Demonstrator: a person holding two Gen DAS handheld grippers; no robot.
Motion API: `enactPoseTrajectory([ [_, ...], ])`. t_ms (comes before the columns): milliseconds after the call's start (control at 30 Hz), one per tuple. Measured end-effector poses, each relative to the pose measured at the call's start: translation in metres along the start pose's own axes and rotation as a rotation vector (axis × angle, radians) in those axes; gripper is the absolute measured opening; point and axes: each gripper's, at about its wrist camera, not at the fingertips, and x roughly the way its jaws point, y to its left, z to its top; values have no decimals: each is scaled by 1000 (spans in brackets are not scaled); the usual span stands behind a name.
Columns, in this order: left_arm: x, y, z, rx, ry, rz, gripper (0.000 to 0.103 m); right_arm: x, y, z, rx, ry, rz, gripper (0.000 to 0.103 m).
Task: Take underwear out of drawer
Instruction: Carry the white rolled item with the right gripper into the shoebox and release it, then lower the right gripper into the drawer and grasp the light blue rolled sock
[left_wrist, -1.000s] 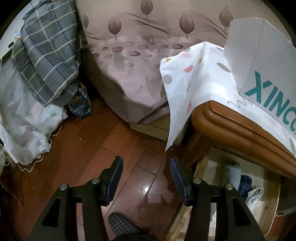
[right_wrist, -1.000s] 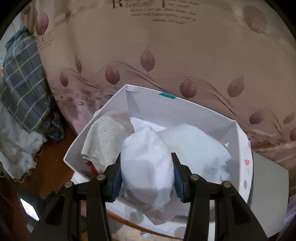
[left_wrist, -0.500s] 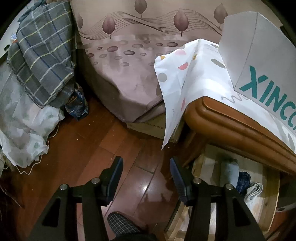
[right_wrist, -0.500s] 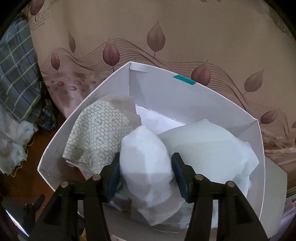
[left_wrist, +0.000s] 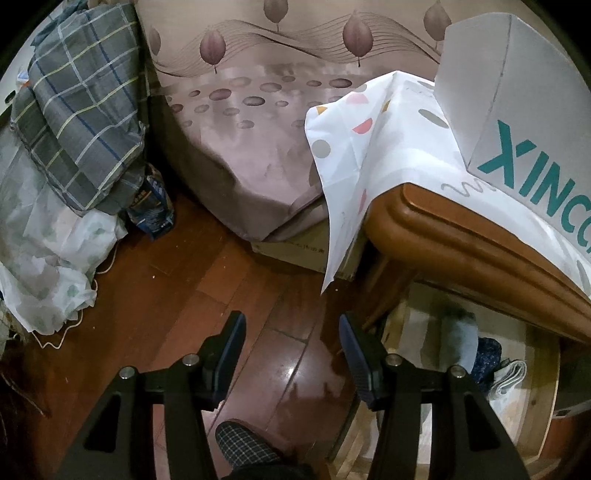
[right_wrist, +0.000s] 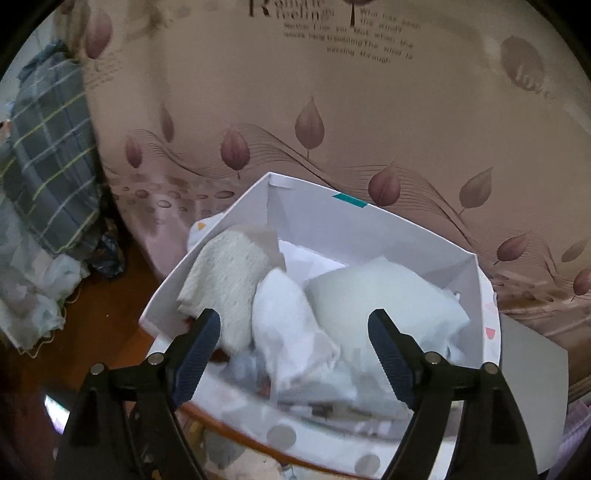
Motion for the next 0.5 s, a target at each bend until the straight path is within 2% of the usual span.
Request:
enactPoseTrajectory([
  [267, 4, 0, -1, -8, 21, 1, 54, -39, -2, -79, -104, 14, 77, 81],
  [367, 4, 4, -1, -28, 23, 2, 54, -35, -6, -117, -130, 64, 86, 82],
  [500, 5, 11, 0, -62, 29, 8, 54, -10, -9, -164, -171, 156, 91, 82],
])
